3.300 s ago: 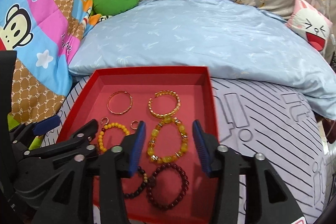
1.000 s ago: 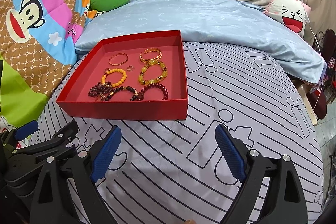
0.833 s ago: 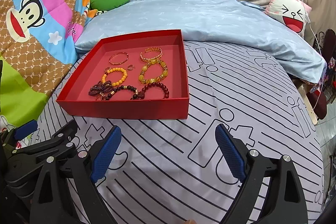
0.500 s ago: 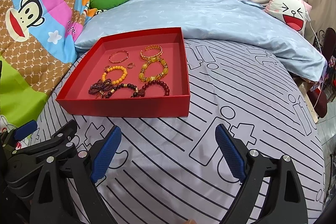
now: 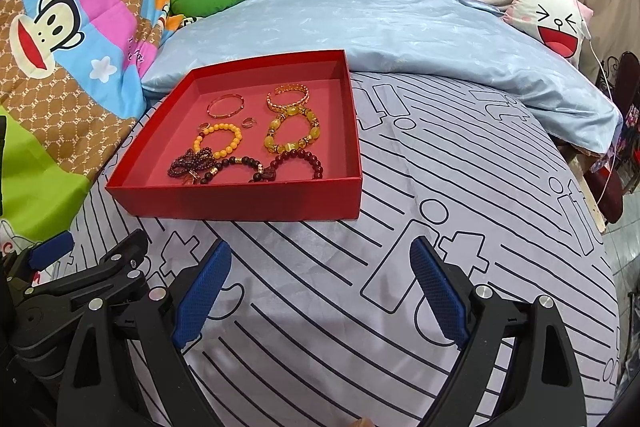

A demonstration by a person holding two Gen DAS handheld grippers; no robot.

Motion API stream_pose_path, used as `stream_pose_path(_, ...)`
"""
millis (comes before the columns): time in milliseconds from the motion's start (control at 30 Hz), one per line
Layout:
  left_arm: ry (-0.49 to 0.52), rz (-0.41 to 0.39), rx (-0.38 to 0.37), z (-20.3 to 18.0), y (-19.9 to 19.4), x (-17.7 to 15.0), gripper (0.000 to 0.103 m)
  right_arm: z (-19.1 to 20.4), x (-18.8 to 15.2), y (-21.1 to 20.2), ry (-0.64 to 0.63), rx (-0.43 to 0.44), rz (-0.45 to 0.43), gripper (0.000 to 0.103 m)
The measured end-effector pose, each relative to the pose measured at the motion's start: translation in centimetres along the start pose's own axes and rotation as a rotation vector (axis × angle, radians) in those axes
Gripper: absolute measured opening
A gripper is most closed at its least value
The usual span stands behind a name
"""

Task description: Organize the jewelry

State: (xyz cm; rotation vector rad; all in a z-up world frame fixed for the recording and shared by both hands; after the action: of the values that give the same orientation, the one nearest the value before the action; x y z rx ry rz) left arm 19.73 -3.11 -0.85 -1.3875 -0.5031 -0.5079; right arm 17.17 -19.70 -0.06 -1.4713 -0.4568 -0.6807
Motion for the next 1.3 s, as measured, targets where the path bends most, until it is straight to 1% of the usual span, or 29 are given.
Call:
stream_pose_path(133,0.006,-0.003,0.003,-0.1,-0.1,0.0,0.085,0.0,0.0,-0.1,0.002,0.000,0.000,0.087)
stream_pose_path(267,0.009,0.001,-0.009,-0.3,-0.1,0.0,0.081,0.0,0.0,-0.1,0.004,-0.002,0.000,0.087)
stream_pose_path(1300,0.004,0.000,-0.008,-0.1,-1.2,-0.2,0.081,0.0,-0.1,-0.8,0.006,-0.003,-0.005,0.087)
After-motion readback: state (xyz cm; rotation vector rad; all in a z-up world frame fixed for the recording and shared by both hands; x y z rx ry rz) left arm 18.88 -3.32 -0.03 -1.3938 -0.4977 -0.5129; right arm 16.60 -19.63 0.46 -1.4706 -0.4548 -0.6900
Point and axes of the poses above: each gripper's, at about its wrist camera, not at the fingertips, and y roughly the way its jaws point, z to its left, x to its top, the point moved 7 cm from there along y, roughly the way its jaws point, and after that the axes turned 2 degrees about x, right-handed, at the moved point
